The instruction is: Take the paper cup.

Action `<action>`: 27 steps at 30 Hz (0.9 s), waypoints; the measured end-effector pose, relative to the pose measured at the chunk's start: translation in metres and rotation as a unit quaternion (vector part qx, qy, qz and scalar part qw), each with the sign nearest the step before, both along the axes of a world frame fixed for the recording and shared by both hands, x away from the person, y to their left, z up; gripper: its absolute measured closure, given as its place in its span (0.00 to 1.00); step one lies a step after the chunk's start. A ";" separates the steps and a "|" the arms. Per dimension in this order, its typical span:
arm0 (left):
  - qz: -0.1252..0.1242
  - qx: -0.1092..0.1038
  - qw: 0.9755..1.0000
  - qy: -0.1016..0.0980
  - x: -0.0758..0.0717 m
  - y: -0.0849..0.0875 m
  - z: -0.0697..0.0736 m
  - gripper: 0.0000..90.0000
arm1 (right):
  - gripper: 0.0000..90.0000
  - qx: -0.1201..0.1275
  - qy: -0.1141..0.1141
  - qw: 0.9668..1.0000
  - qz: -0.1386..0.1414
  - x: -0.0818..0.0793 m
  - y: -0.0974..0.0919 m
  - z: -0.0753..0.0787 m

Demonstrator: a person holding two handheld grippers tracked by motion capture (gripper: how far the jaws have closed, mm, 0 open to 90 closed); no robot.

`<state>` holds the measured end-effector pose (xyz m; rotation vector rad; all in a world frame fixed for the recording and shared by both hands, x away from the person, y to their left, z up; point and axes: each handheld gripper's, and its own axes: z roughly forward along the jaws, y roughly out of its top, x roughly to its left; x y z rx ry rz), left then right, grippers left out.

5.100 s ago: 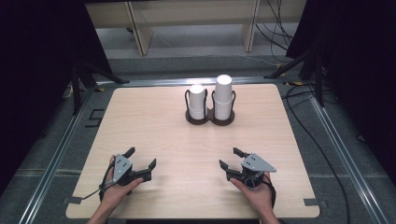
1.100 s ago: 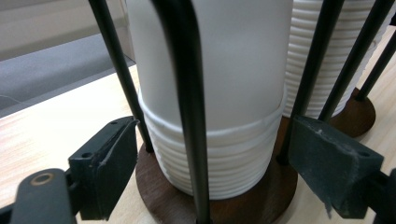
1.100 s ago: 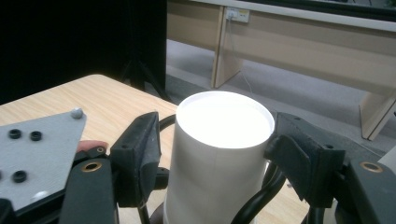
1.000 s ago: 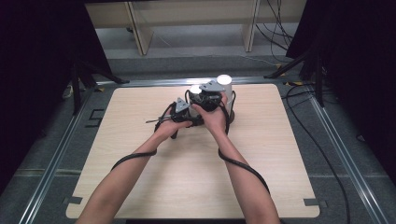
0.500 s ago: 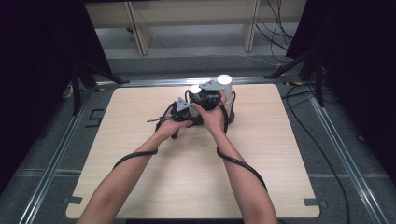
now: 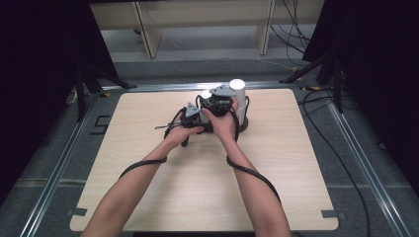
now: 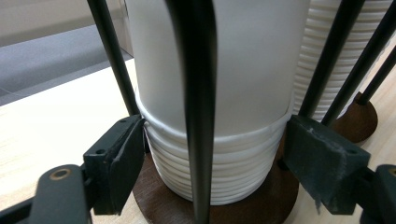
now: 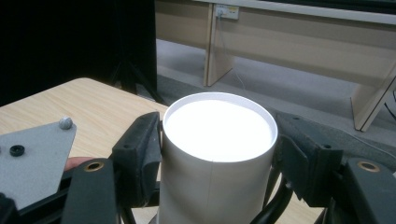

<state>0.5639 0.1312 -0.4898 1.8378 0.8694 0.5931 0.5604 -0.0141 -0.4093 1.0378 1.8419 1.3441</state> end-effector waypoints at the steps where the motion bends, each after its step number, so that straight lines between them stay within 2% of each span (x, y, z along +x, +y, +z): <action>1: 0.000 -0.001 1.000 0.000 0.000 0.000 0.000 0.23 | 0.39 -0.001 0.005 1.000 -0.001 -0.001 0.000 0.001; 4: 0.000 0.000 1.000 0.000 0.000 0.000 0.000 0.24 | 0.40 0.007 0.015 1.000 -0.004 -0.002 0.000 0.001; 5: 0.000 0.000 1.000 -0.001 0.000 0.000 0.000 0.24 | 0.40 0.008 0.006 1.000 -0.008 -0.002 0.000 0.001; 6: 0.000 0.000 1.000 -0.001 0.000 0.000 0.000 0.24 | 0.40 0.010 0.014 1.000 -0.005 -0.003 -0.001 0.002; 8: 0.000 0.000 1.000 -0.001 0.000 0.000 0.000 0.24 | 0.40 0.021 0.009 1.000 -0.003 -0.002 -0.001 0.003; 11: -0.001 0.005 1.000 -0.003 0.000 0.000 0.000 0.24 | 0.41 0.019 0.003 1.000 -0.003 -0.003 -0.002 0.006; 12: -0.001 0.006 1.000 -0.003 0.000 0.000 0.000 0.24 | 0.41 0.021 0.007 1.000 -0.003 -0.003 -0.001 0.007; 13: -0.002 0.006 1.000 -0.003 0.000 0.000 0.000 0.24 | 0.41 0.012 -0.007 1.000 0.002 -0.002 -0.002 0.007; 14: -0.002 0.008 1.000 -0.004 0.000 0.000 0.000 0.23 | 0.41 0.013 -0.011 1.000 0.006 -0.001 -0.002 0.007; 17: -0.003 0.013 1.000 -0.009 0.000 -0.001 0.000 0.23 | 0.41 0.019 0.000 1.000 -0.003 -0.003 -0.002 0.006; 20: -0.003 0.013 1.000 -0.008 0.000 -0.001 0.000 0.23 | 0.41 0.028 -0.005 1.000 -0.002 -0.003 -0.002 0.006; 21: -0.003 0.013 1.000 -0.009 0.000 -0.001 0.000 0.23 | 0.41 0.032 0.004 0.999 -0.001 -0.004 -0.002 0.007; 22: -0.003 0.012 1.000 -0.010 0.000 -0.001 0.000 0.23 | 0.41 0.023 -0.007 1.000 -0.003 -0.003 -0.003 0.007; 23: -0.003 0.012 1.000 -0.010 0.000 -0.001 0.000 0.23 | 0.41 0.029 0.005 1.000 -0.004 -0.005 -0.002 0.008; 26: -0.003 0.012 1.000 -0.011 0.000 -0.001 0.000 0.23 | 0.41 0.027 -0.005 1.000 0.001 -0.004 -0.003 0.009; 27: -0.002 0.014 1.000 -0.010 0.000 -0.001 0.000 0.23 | 0.41 0.032 0.002 0.999 -0.002 -0.006 -0.002 0.010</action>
